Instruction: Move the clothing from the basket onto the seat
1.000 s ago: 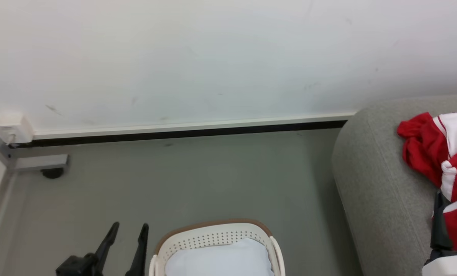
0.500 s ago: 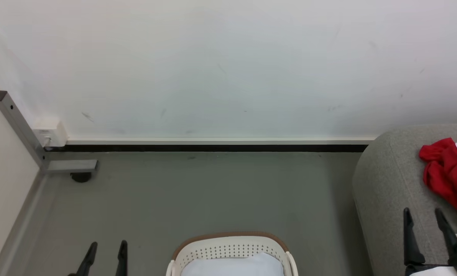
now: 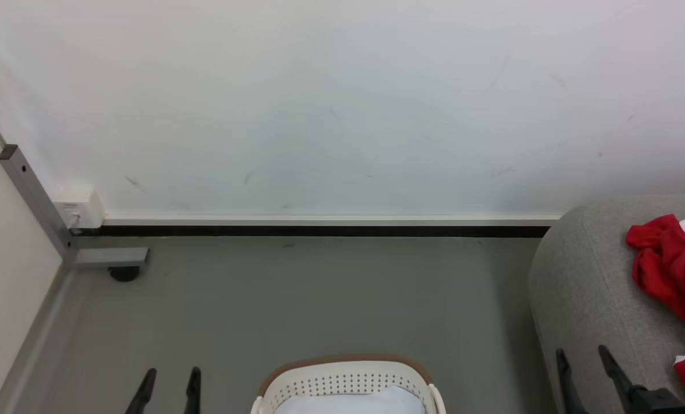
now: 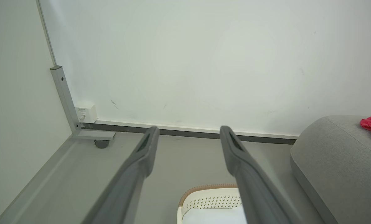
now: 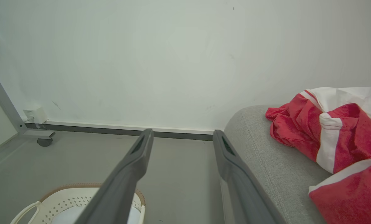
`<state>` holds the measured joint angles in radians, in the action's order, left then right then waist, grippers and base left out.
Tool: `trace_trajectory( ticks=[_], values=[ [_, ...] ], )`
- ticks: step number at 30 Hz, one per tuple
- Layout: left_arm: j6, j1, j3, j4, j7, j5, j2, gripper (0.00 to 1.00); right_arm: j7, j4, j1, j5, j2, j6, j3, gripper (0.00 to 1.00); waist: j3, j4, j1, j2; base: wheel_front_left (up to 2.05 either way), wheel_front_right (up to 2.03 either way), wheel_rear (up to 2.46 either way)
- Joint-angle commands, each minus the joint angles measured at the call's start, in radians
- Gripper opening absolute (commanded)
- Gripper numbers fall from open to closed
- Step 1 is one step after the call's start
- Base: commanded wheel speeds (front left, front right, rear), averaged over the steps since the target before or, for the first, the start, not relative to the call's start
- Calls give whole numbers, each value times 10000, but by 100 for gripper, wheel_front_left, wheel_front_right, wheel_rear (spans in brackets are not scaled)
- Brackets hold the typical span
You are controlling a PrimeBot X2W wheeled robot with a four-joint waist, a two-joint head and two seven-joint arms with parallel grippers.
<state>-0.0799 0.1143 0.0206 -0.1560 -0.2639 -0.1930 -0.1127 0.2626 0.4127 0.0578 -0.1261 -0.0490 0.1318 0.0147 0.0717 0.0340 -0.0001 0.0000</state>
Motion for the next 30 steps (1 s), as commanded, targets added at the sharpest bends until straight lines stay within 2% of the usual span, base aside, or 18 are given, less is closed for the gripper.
trace_trajectory(
  ticks=[1, 8, 22, 23, 27, 30],
  values=[
    [-72, 123, -74, -49, -7, 153, 53, 100, 29, 116, -170, -178, -30, -23, -159, 100, 26, 15, 1, 0, 0, 0, 0],
    [-308, -3, -224, -245, -7, 448, 247, 100, 30, 419, -220, -355, -29, -23, -605, 100, 58, 25, 1, 0, 0, 0, 0],
    [-492, -255, -309, -552, -7, 515, 360, 100, 31, 448, -37, -521, -30, -23, -885, 100, 57, 25, 1, 0, 0, 0, 0],
    [-439, -167, -276, -576, 0, 517, 357, 0, -2, 468, -74, -473, 6, 2, -878, 0, 57, 29, 1, 0, 0, 0, 0],
    [-439, 11, -212, -966, 28, 495, 437, 0, -72, 789, -267, -506, 59, 2, -875, 0, 56, 31, 1, 0, 0, 0, 0],
    [-442, -137, -313, -1019, 232, -112, 444, 0, -275, 741, -178, -1101, 55, 1, -743, 0, 37, 22, 1, 0, 0, 0, 0]
  ],
)
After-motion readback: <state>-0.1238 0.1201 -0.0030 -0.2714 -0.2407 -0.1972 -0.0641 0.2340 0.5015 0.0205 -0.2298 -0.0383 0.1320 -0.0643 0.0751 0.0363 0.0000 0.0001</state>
